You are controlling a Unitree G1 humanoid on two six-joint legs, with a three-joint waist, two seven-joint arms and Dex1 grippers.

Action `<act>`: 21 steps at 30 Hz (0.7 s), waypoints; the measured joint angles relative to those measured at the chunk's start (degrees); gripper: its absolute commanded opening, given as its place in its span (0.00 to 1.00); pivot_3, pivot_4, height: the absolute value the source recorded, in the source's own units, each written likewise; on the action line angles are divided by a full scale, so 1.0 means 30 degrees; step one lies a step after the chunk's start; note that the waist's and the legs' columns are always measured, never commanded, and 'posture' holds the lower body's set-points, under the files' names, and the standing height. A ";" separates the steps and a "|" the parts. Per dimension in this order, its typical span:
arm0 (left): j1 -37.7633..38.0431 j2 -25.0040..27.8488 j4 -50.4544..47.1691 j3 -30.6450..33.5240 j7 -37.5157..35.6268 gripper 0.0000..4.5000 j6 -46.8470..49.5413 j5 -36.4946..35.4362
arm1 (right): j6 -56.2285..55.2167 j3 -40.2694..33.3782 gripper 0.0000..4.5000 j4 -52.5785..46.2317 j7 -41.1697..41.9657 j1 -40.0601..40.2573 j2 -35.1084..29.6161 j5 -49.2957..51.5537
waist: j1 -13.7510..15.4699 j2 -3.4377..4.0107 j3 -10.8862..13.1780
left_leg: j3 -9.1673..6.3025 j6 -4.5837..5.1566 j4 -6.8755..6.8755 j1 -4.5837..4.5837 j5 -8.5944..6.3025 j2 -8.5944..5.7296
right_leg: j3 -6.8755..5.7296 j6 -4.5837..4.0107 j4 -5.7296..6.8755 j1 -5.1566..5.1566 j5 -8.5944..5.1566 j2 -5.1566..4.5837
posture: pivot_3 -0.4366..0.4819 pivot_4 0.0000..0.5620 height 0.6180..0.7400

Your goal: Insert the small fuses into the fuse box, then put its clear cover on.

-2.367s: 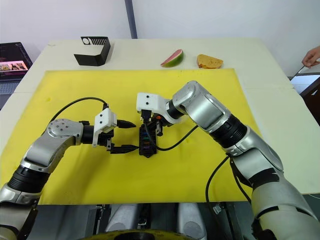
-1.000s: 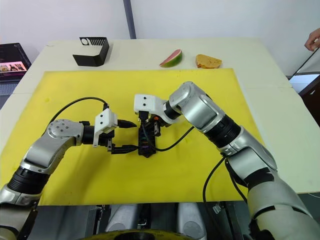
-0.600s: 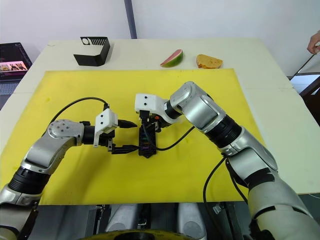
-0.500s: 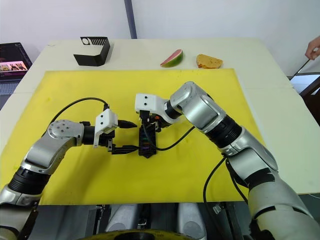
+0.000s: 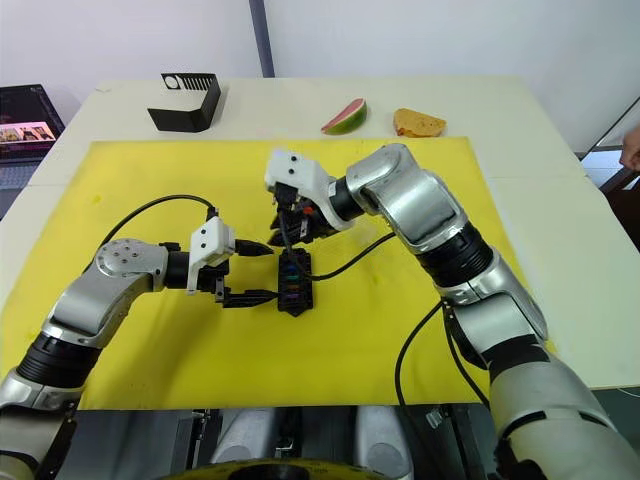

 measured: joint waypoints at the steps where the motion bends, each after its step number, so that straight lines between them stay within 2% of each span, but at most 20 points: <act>1: 0.0013 0.0050 0.0025 0.0019 -0.0051 1.00 0.0002 0.0001 | -0.0919 -0.0352 0.32 -0.0585 -0.0265 0.1097 -0.0067 0.0117 | 0.0008 0.0002 0.0001 | -0.0001 0.0000 -0.0002 -0.0006 0.0000 -0.0007 | 0.0002 0.0001 -0.0018 0.0006 0.0000 -0.0002 | 0.48 0.27 1.00; 4: 0.0008 0.0119 0.0084 0.0037 -0.0163 1.00 0.0002 0.0002 | -0.2554 -0.0384 0.32 -0.0995 -0.0284 0.3197 -0.0882 0.0160 | -0.0063 0.0010 0.0007 | 0.0020 0.0002 -0.0001 -0.0013 -0.0001 -0.0013 | 0.0011 0.0003 -0.0039 0.0004 0.0002 -0.0004 | 0.48 0.27 1.00; 6: 0.0005 0.0125 0.0161 0.0037 -0.0254 1.00 0.0003 0.0003 | -0.2927 -0.0531 0.32 -0.0965 -0.0357 0.3577 -0.1330 0.0166 | -0.0072 0.0010 0.0007 | 0.0017 0.0001 -0.0002 -0.0009 0.0000 -0.0009 | 0.0010 0.0003 -0.0027 -0.0003 0.0002 0.0002 | 0.48 0.27 1.00; 9: -0.0065 0.0125 0.0177 0.0038 -0.0323 1.00 0.0003 0.0002 | -0.3023 -0.1021 0.14 -0.1011 -0.0700 0.4095 -0.1437 0.0430 | -0.0111 0.0010 0.0007 | 0.0016 0.0001 -0.0030 0.0000 0.0000 0.0008 | 0.0010 0.0002 -0.0019 -0.0011 0.0001 0.0014 | 0.48 0.27 1.00; 10: -0.0065 0.0127 0.0179 0.0039 -0.0346 1.00 0.0004 0.0002 | -0.2989 -0.1221 0.01 -0.1019 -0.0843 0.4321 -0.1328 0.0628 | -0.0103 0.0010 0.0007 | 0.0016 0.0000 -0.0037 0.0001 0.0001 0.0008 | 0.0010 0.0002 -0.0020 -0.0014 0.0001 0.0014 | 0.48 0.27 1.00; 21: -0.0063 0.0184 0.0171 0.0040 -0.0432 1.00 0.0120 -0.0009 | -0.3060 -0.0997 0.01 -0.0570 -0.1929 0.4839 -0.0565 0.0949 | -0.0059 0.0010 0.0007 | 0.0016 -0.0005 -0.0037 0.0001 0.0005 0.0007 | 0.0010 0.0002 -0.0022 -0.0010 0.0001 0.0012 | 0.48 0.27 1.00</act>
